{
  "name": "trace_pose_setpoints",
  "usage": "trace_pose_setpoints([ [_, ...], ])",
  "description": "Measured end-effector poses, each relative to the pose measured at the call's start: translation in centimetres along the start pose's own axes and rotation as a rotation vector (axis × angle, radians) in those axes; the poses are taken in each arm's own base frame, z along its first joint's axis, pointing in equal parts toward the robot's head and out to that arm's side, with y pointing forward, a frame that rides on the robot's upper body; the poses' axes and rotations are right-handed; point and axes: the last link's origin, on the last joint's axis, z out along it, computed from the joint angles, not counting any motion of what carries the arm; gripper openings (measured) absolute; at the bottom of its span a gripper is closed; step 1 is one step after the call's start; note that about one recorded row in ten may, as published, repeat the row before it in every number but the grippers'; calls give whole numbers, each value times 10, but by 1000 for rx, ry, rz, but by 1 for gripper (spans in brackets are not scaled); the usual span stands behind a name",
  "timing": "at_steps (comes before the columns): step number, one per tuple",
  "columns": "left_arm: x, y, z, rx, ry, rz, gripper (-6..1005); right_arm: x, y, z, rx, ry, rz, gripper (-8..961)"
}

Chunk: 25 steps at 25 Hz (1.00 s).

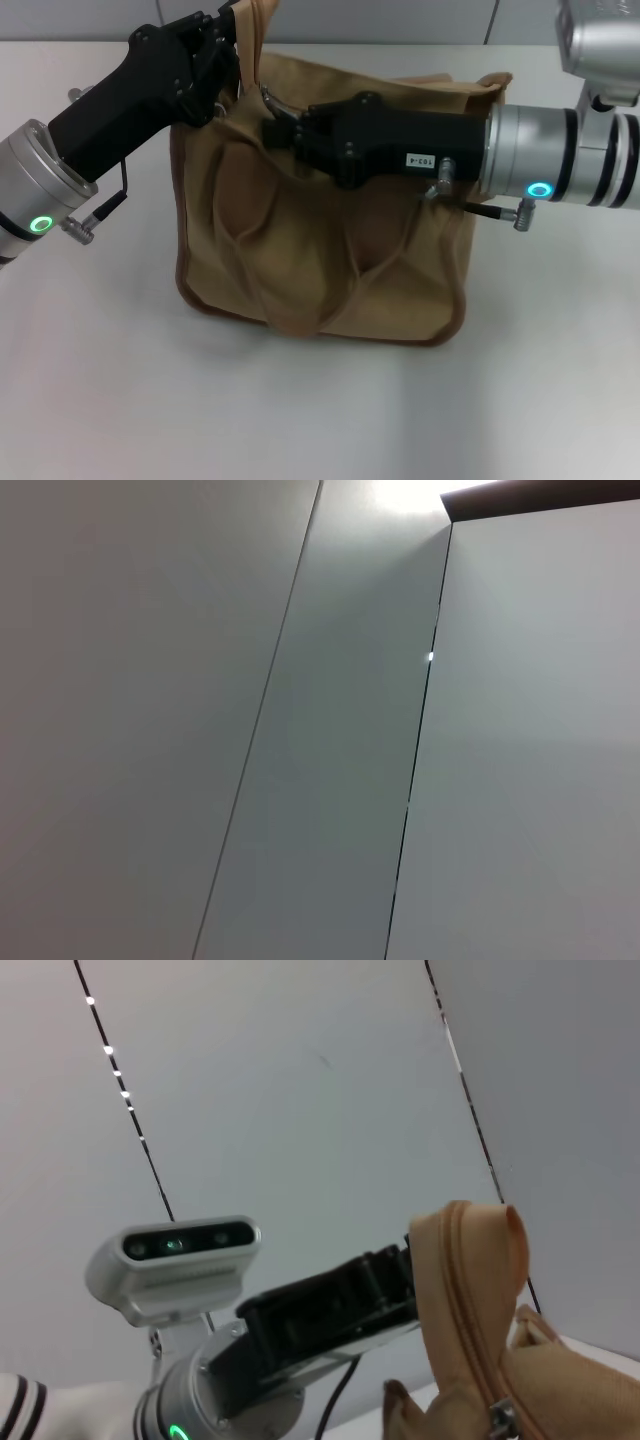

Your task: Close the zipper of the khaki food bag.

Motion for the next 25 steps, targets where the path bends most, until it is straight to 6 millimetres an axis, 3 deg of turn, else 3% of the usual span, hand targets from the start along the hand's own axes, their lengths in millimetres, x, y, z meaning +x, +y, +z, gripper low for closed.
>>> trace_pose_setpoints([
  [13,0,0,0,2,-1,-2,44,-2,0,0,-6,-3,-45,35],
  [21,0,0,0,2,-2,-1,44,-3,-1,0,-2,-7,-62,94],
  [25,1,-1,0,5,1,4,45,-4,4,-14,-21,-69,-82,121],
])
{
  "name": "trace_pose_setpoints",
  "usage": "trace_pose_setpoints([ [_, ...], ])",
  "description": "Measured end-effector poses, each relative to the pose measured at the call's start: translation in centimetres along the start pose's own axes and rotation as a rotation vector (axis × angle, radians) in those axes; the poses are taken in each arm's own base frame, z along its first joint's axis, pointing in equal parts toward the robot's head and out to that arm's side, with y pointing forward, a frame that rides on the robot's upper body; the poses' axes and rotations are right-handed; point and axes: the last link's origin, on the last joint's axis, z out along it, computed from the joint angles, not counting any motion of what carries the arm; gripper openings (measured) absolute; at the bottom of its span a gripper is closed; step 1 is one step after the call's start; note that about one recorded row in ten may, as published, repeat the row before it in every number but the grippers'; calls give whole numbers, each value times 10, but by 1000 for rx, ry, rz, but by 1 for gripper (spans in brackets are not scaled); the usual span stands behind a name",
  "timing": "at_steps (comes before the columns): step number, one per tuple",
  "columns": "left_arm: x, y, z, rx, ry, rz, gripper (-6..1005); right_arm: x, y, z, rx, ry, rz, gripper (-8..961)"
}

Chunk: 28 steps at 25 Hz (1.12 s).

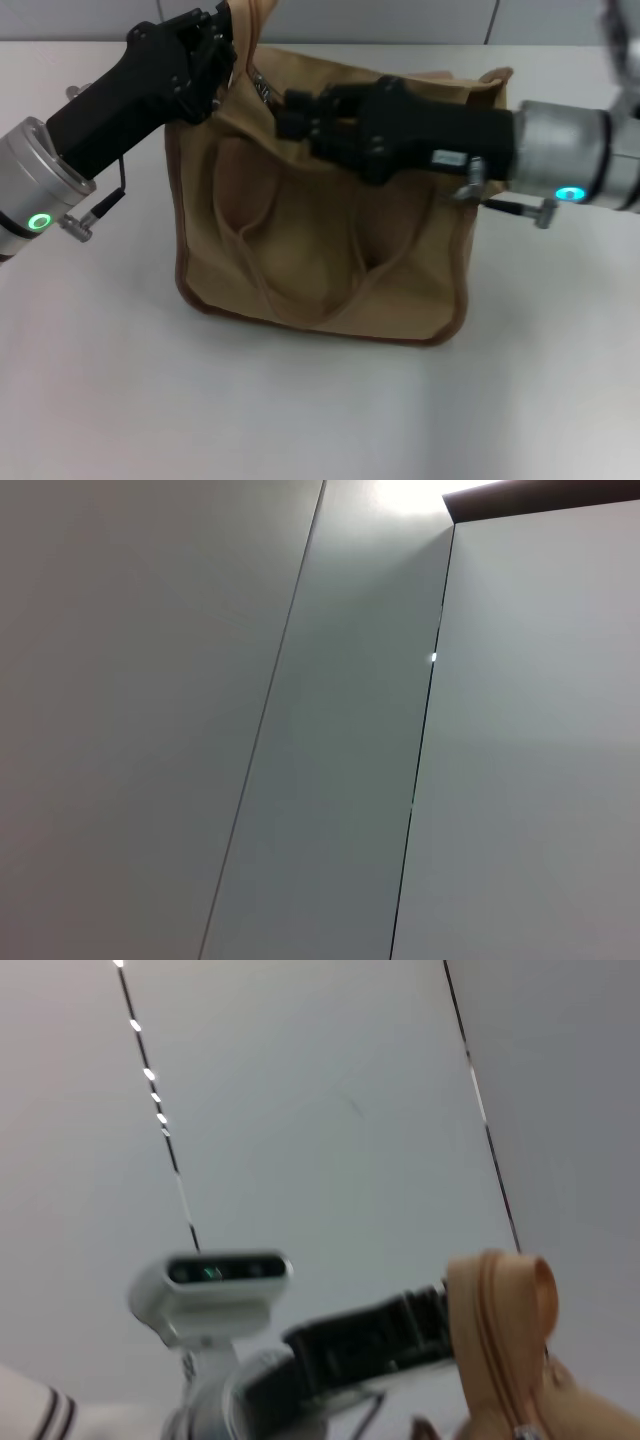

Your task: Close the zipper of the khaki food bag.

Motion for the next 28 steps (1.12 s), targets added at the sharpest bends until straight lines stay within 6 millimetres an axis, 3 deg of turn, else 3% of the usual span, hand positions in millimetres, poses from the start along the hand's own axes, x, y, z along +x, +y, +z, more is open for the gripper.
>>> trace_pose_setpoints([
  [1,1,0,0,0,6,3,45,-3,3,-13,0,-61,-21,126],
  [5,2,-1,1,-1,12,3,45,-6,3,-31,28,-128,-58,174],
  [9,3,-1,4,-11,16,-1,46,-6,-3,-44,98,-163,-123,245],
  [12,4,0,6,-17,19,-2,46,-7,-4,-48,129,-183,-205,243],
  [13,5,0,8,-23,21,-4,46,-8,-4,-48,152,-203,-322,243],
  [14,5,0,8,-23,21,-4,46,-8,-4,-48,152,-203,-322,242],
  [15,5,0,9,-26,23,-7,46,-6,-2,-43,160,-202,-462,242],
  [16,5,0,11,-29,24,-10,46,-6,-2,-43,160,-202,-462,241],
  [18,4,1,14,-37,27,-15,46,2,3,-30,158,-177,-656,240],
  [20,5,1,15,-39,27,-15,47,9,6,-21,158,-172,-740,240],
  [28,5,1,17,-44,28,-20,47,19,2,-15,258,-164,-801,242],
])
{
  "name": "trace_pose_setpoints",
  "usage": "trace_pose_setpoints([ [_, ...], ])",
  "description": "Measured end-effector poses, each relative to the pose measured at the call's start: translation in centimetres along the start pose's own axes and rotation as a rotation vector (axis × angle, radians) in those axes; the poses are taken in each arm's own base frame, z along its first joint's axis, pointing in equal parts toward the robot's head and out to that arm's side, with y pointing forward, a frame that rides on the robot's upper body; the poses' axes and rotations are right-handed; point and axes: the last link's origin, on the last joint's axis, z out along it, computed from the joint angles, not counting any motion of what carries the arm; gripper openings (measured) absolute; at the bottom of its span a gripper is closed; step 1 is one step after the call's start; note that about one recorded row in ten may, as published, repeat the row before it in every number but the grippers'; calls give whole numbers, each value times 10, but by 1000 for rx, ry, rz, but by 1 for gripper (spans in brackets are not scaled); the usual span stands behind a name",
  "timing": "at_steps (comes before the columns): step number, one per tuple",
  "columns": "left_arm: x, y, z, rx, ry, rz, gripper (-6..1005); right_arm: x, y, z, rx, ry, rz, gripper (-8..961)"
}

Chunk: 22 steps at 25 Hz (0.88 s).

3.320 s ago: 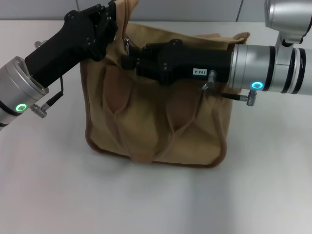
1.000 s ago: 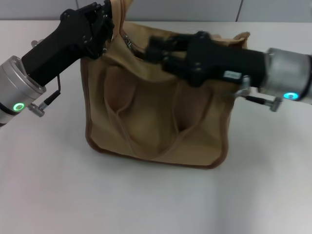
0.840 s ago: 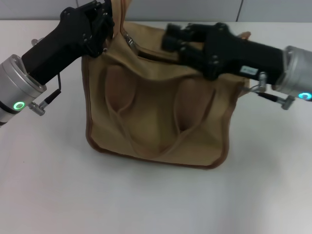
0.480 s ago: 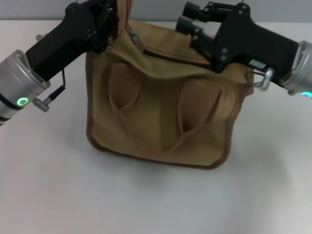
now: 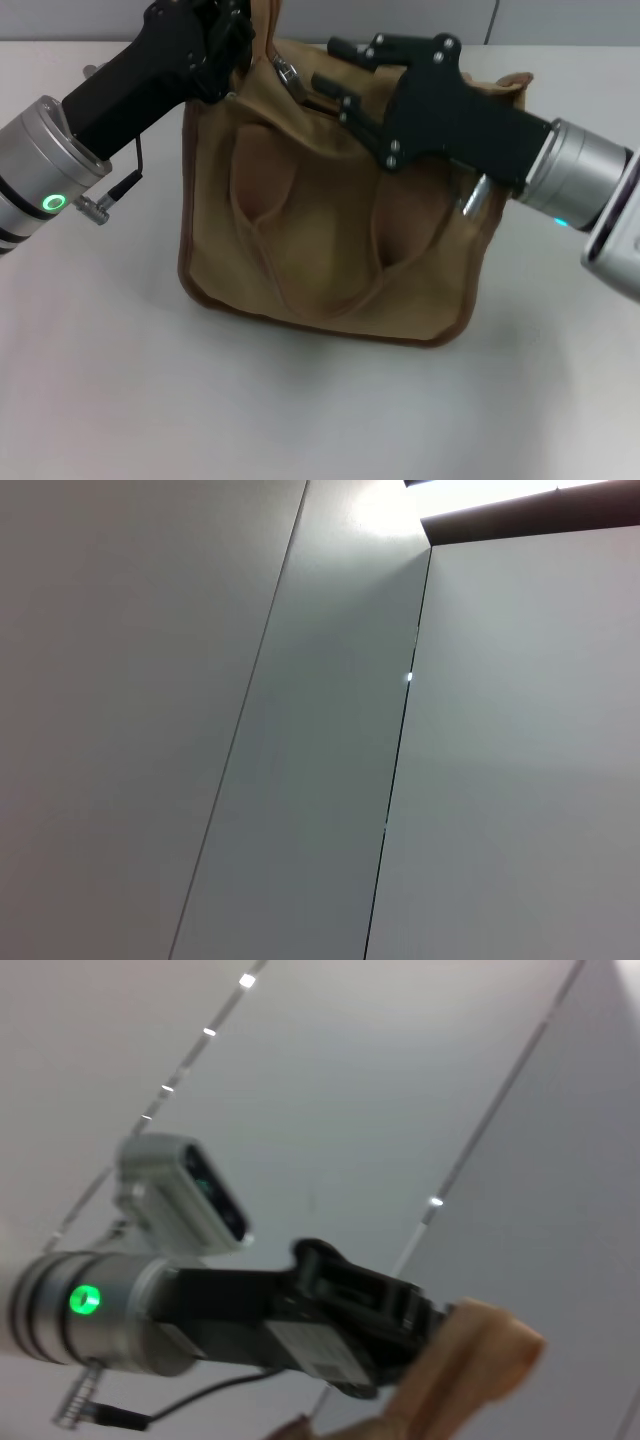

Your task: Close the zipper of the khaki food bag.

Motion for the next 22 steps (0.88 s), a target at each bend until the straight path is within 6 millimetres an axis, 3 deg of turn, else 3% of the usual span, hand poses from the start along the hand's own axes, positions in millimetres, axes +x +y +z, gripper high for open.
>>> trace_pose_setpoints([
  [12,2,-1,10,-23,-3,4,49,-1,3,5,-17,-4,60,244],
  [22,2,-1,13,-29,-5,4,50,4,-1,12,-20,39,94,301],
])
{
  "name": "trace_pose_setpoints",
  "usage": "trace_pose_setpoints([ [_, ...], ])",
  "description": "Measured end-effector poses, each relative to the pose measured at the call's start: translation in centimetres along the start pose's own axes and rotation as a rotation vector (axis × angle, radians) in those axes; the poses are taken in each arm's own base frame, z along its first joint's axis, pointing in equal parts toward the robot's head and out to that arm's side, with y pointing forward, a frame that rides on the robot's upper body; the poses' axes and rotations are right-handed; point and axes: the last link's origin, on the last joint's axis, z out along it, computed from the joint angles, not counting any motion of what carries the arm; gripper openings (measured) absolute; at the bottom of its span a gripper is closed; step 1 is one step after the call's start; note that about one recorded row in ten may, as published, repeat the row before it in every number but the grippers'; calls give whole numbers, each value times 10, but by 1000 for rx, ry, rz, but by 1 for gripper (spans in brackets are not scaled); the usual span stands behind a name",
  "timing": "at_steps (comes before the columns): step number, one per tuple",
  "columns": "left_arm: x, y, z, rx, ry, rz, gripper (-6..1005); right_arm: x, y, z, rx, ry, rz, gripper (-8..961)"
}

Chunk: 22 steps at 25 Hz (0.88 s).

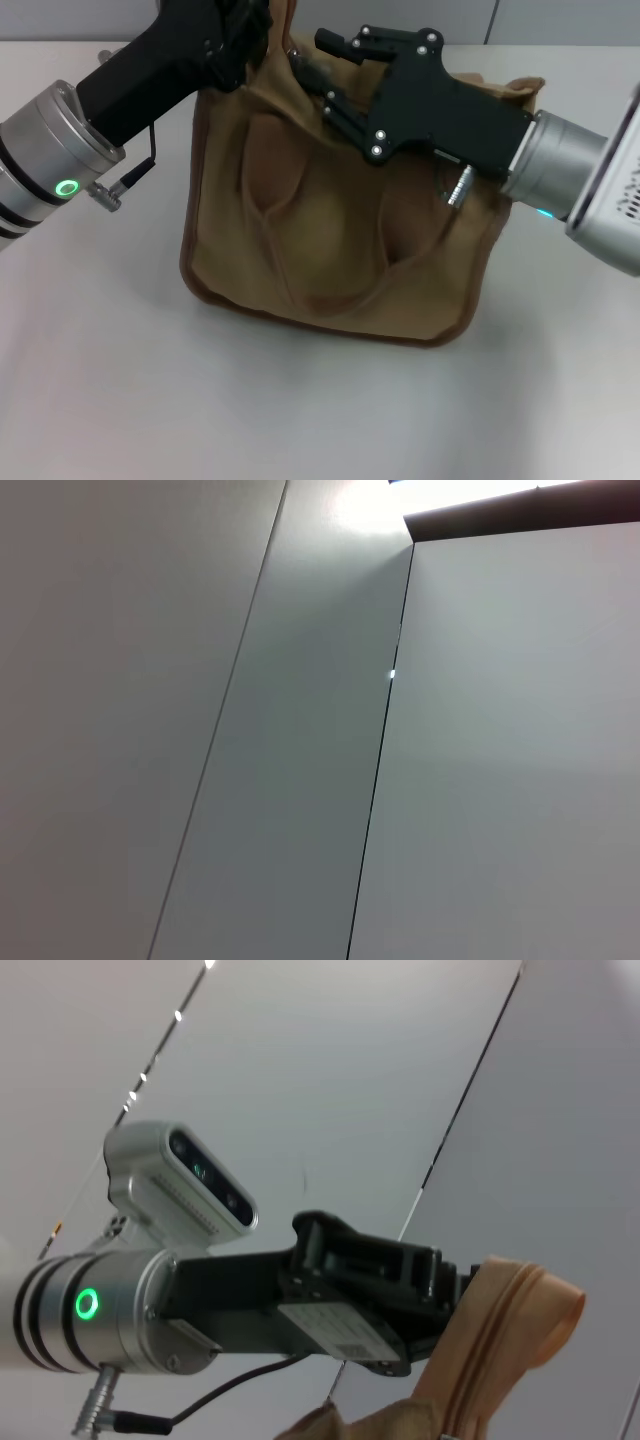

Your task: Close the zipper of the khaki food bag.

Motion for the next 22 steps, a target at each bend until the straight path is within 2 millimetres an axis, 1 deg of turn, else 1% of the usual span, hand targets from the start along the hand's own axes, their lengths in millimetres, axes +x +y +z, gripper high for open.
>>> trace_pose_setpoints([
  [8,-1,1,3,-7,0,-6,50,-1,4,7,-33,2,-7,296],
  [18,-1,0,1,2,2,-3,51,1,4,2,-14,10,0,289],
  [22,-1,0,0,5,2,0,52,1,4,1,-12,11,0,218],
])
